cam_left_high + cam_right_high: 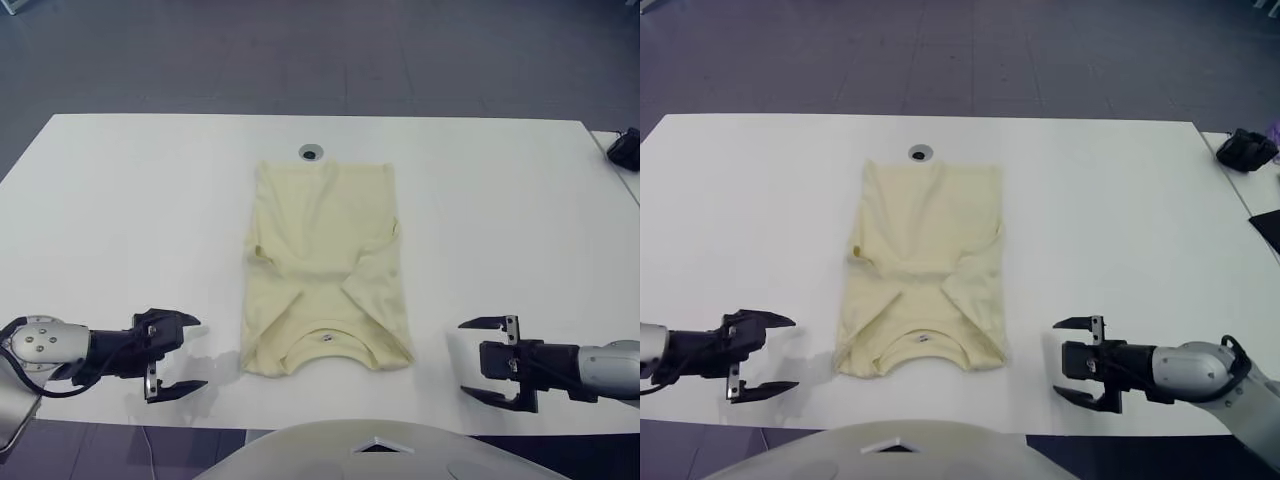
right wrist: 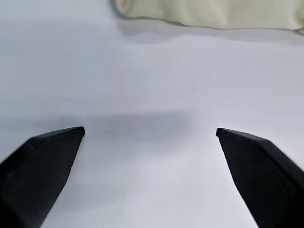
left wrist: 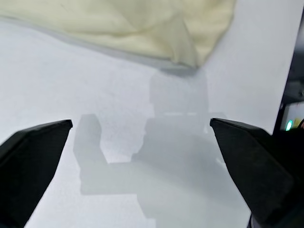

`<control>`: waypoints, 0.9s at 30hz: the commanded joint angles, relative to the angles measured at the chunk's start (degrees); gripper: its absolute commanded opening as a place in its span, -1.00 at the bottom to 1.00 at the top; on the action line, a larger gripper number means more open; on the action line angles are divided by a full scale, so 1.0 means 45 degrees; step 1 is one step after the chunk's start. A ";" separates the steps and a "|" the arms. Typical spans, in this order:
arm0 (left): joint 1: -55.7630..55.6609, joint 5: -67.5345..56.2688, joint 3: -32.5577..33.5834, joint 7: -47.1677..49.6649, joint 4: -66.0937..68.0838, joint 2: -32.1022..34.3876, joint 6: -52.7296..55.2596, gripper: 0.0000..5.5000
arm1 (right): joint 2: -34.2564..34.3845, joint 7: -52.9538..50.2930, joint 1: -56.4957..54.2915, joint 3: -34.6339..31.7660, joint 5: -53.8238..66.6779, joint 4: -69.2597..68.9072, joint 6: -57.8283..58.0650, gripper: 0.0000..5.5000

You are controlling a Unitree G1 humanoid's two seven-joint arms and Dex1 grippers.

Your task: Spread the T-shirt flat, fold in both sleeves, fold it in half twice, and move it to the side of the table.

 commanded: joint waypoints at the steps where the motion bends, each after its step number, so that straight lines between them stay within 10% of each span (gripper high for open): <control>1: -0.0089 0.2787 -0.1631 0.1558 0.0053 -0.0660 -0.2573 0.96 | 0.1073 0.0135 -0.0301 0.0309 -0.1398 -0.0167 -0.0141 0.95; 9: 0.0941 0.4384 -0.3184 0.2913 -0.0310 -0.1521 -0.4723 0.96 | 0.3098 0.0443 -0.2427 0.1722 -0.3348 -0.0441 -0.0121 0.95; 15: 0.1136 0.5025 -0.3610 0.2801 0.0107 -0.0900 -0.4787 0.57 | 0.4289 0.0636 -0.3406 0.2945 -0.4846 0.0537 -0.0888 0.96; 27: -0.0082 0.6633 -0.5189 0.4489 0.2923 -0.1656 -0.6203 -0.27 | 0.5623 0.0809 -0.3865 0.3761 -0.5576 0.0806 -0.1452 0.23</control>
